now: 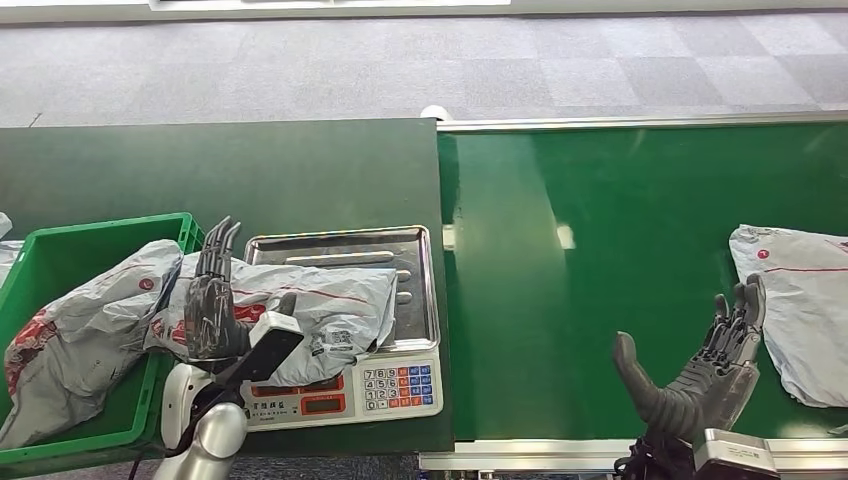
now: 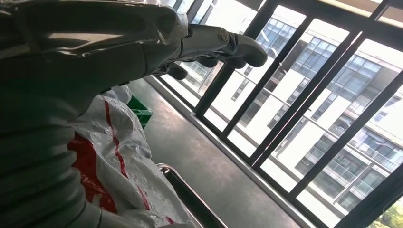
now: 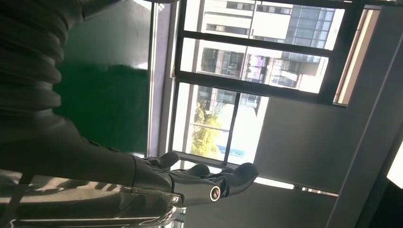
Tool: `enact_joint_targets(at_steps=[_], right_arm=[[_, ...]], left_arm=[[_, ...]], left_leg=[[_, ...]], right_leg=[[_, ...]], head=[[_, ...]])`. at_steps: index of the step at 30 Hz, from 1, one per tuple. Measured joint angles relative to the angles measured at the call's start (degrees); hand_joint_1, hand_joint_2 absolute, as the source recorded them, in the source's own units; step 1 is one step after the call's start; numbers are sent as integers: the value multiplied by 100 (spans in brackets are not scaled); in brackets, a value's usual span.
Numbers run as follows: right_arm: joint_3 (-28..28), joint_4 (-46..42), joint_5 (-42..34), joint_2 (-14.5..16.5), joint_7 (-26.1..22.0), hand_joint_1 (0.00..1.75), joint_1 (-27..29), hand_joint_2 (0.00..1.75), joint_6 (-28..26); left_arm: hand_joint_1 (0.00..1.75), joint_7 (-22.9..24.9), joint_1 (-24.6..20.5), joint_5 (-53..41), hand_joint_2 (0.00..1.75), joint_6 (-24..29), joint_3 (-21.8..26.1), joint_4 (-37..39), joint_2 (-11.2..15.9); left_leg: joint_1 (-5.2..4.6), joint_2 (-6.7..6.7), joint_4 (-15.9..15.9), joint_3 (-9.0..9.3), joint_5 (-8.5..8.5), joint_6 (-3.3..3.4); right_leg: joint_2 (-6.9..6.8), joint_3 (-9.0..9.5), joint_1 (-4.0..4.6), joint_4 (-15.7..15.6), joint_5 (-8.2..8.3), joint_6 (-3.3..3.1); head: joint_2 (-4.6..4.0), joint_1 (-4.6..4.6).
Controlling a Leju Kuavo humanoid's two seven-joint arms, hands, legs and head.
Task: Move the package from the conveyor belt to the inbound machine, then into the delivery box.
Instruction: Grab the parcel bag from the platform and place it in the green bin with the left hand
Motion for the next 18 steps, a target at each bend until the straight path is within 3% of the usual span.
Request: enact_joint_targets(at_steps=[6,18], right_arm=[[-17,0,33,23,0,0,0,175,54],[-36,2,75,61,0,0,23,175,74]], left_arm=[[0,445,-80,-563,175,-121,103,172,-49],[0,2105,-349,-2484,175,-327,516,893,-133]], left_leg=[[0,-1,0,1,0,0],[0,2,-1,1,0,0]], right_leg=[[0,1,0,0,0,0],[0,2,0,0,0,0]], head=[[0,0],[0,0]])
